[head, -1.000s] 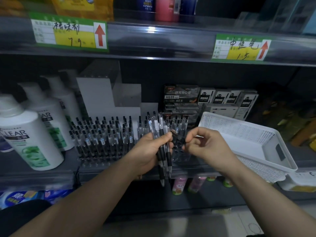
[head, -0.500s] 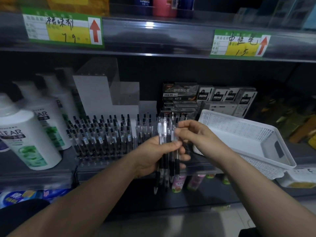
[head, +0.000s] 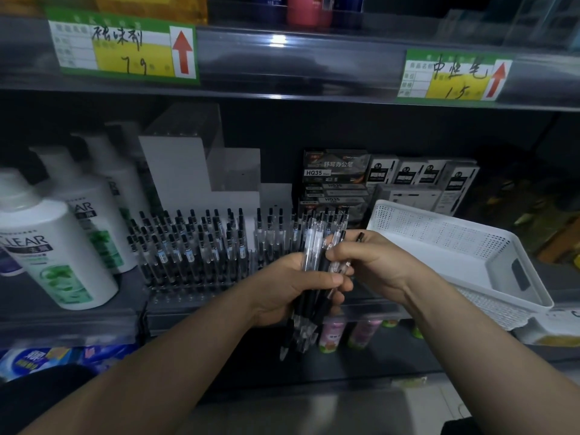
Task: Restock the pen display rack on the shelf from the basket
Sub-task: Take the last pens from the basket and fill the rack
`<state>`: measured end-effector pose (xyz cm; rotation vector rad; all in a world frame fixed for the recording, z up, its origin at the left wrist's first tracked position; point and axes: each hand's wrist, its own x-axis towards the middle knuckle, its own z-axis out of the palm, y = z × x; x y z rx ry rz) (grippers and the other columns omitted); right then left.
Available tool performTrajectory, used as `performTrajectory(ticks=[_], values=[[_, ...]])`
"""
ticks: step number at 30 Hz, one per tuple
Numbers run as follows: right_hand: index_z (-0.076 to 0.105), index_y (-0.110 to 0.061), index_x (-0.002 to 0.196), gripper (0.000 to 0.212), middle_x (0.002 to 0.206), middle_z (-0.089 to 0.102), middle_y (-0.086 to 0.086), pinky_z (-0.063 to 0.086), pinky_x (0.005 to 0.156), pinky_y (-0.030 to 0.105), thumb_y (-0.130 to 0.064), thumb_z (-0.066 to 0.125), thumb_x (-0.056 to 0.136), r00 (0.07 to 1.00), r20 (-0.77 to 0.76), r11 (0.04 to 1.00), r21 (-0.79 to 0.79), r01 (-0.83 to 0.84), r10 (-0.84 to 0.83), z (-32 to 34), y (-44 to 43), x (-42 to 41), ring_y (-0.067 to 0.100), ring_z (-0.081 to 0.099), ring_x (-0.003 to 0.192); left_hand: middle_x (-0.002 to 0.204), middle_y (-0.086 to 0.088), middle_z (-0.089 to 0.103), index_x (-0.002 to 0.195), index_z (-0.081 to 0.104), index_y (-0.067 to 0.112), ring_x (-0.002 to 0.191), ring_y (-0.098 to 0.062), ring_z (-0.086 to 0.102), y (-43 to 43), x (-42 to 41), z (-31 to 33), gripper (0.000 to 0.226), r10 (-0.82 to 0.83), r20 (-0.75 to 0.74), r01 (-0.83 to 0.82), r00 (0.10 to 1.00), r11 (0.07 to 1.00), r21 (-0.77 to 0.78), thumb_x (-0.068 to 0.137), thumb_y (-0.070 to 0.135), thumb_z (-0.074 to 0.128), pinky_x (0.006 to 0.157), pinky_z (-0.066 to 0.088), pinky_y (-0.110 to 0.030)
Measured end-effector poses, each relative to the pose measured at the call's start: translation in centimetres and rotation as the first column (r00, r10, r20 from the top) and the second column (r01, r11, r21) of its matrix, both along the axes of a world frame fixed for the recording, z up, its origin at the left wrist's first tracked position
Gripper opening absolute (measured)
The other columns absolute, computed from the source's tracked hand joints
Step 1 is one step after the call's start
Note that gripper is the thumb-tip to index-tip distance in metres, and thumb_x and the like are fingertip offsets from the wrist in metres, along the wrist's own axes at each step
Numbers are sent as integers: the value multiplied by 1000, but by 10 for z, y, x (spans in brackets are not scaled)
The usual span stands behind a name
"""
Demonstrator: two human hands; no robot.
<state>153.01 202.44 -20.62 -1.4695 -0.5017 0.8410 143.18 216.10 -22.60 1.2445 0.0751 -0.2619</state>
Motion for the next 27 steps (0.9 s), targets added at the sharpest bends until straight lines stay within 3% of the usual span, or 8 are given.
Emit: performTrajectory(ticks=[6,12,16,20,23,25,27], values=[[61,5,85,7,50,59,0,41,69,39,1,65,81,998,0,997,-51,-60,60,5,-5,5,14,56,44,84,-3,70,103,66,6,71,-14,65,1,-2,1,14,-59,-21,58,998,998,-26,91,5,58,70,56,-33],[60,2,74,10,49,59,7,42,72,38,3,58,83,994,51,992,-82,-97,101,8,-5,6,18,54,41,87,-5,69,115,63,0,72,-16,65,2,-1,-3,28,-103,-26,102,994,994,-48,89,9,61,62,54,-30],[64,-8,73,8,69,63,5,44,65,29,-7,64,81,995,23,995,48,93,-94,11,-7,20,13,57,61,86,-5,70,118,61,-3,70,-17,64,0,-2,-5,34,-105,-46,105,993,994,1,87,13,64,63,55,-32],[63,-10,78,9,69,61,1,45,61,21,-7,61,86,957,-32,946,147,288,-287,14,-8,28,10,55,65,81,-5,68,115,59,-5,65,-16,61,-2,-1,-9,31,-49,-62,51,997,998,24,89,12,62,55,51,-28],[62,-6,87,7,61,58,-3,42,60,21,-9,57,91,893,-50,863,239,446,-447,18,-12,34,9,49,60,83,-3,69,120,56,-4,67,-15,61,0,0,-12,38,-34,-94,42,995,995,86,88,15,65,57,50,-28],[59,-9,85,10,56,57,-6,43,60,21,-8,54,93,828,-80,773,320,548,-555,26,-18,38,7,49,56,81,-2,68,116,57,-1,66,-14,60,0,0,-15,34,-6,-106,20,994,991,132,88,15,66,57,50,-28],[57,-12,83,13,57,56,-5,47,62,23,-5,53,94,769,-78,690,392,608,-634,33,-23,38,6,52,56,80,-2,67,117,54,-2,67,-14,60,1,1,-16,45,34,-102,-19,994,989,148,83,22,70,58,50,-28]])
